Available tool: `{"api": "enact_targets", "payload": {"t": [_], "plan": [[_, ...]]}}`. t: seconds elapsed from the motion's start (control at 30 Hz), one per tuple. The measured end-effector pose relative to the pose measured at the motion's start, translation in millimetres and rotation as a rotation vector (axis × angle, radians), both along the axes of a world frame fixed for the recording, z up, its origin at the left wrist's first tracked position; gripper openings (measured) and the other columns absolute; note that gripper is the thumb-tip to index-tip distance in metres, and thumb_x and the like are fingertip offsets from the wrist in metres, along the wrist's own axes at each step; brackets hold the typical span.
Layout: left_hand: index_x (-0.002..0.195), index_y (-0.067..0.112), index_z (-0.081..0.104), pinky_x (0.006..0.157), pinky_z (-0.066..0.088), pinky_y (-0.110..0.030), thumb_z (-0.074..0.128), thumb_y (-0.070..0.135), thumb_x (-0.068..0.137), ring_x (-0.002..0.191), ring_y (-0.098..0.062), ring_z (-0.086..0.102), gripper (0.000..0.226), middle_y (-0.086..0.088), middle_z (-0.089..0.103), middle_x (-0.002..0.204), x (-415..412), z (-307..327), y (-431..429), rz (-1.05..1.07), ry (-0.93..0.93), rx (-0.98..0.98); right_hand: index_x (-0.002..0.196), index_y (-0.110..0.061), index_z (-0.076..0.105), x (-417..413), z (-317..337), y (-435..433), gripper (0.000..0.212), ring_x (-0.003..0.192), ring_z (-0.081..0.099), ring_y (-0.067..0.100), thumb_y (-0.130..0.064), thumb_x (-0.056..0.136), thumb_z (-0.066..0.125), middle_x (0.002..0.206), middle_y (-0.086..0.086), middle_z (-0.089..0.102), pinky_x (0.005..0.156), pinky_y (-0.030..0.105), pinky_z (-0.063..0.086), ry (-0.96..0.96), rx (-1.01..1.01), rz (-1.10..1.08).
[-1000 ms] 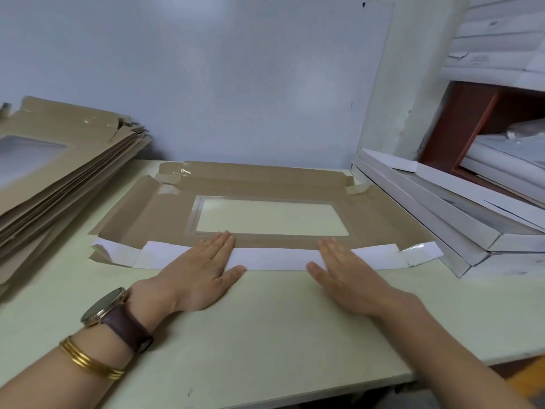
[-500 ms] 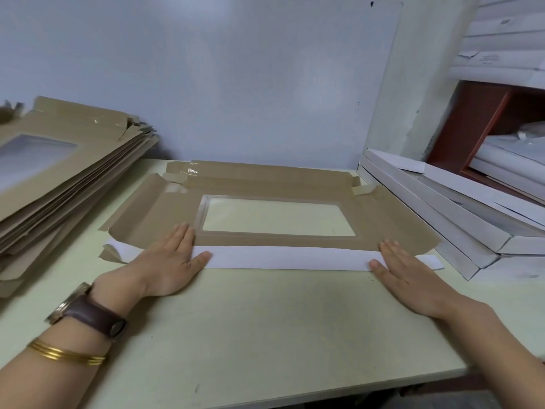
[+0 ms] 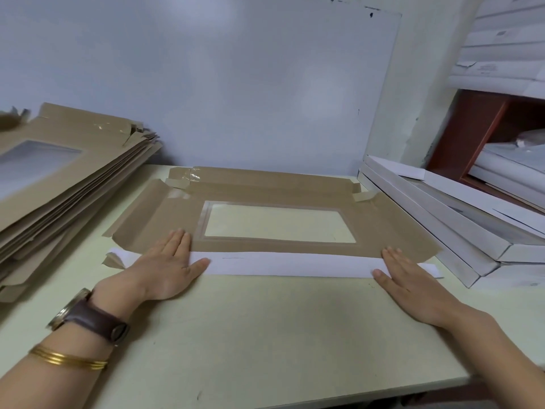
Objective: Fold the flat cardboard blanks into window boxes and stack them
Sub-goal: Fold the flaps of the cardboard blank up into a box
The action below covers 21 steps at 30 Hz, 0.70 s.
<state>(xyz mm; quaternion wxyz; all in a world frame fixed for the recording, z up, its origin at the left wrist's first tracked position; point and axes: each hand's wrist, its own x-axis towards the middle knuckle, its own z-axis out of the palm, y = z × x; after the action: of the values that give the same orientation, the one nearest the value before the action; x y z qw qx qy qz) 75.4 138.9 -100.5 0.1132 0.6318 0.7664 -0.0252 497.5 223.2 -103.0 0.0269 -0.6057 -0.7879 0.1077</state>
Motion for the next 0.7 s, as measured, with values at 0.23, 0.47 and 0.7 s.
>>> {"api": "enact_targets", "payload": {"t": [0.23,0.47,0.7], "plan": [[0.154,0.012,0.004,0.12,0.003,-0.032,0.024,0.06,0.097,0.149,-0.018,-0.005,0.077,-0.004,-0.002,0.162,-1,3,1,-0.008,-0.081,0.082,0.156,-0.019,0.007,3,-6,-1,0.075,0.147,-0.003,0.001,-0.06,0.094,0.022,0.163,-0.009,0.003,0.116,0.022,0.003,0.066,0.064,-0.018],[0.152,0.018,0.01,0.119,0.005,-0.038,0.04,0.057,0.094,0.147,-0.023,0.002,0.076,-0.004,0.015,0.157,5,6,-2,0.019,-0.082,0.303,0.155,-0.028,0.007,3,-3,-6,0.079,0.142,-0.014,-0.006,-0.061,0.087,0.03,0.161,-0.012,-0.002,0.114,0.019,-0.001,0.189,0.202,0.063],[0.119,0.016,0.05,0.097,0.029,-0.029,0.062,0.015,0.085,0.12,-0.017,0.023,0.036,-0.001,0.035,0.131,28,5,-7,-0.371,-0.154,0.683,0.148,-0.024,0.035,-27,-2,-19,0.061,0.15,-0.001,0.011,-0.036,0.093,0.059,0.162,-0.004,0.01,0.119,0.033,0.012,0.184,0.413,0.306]]}}
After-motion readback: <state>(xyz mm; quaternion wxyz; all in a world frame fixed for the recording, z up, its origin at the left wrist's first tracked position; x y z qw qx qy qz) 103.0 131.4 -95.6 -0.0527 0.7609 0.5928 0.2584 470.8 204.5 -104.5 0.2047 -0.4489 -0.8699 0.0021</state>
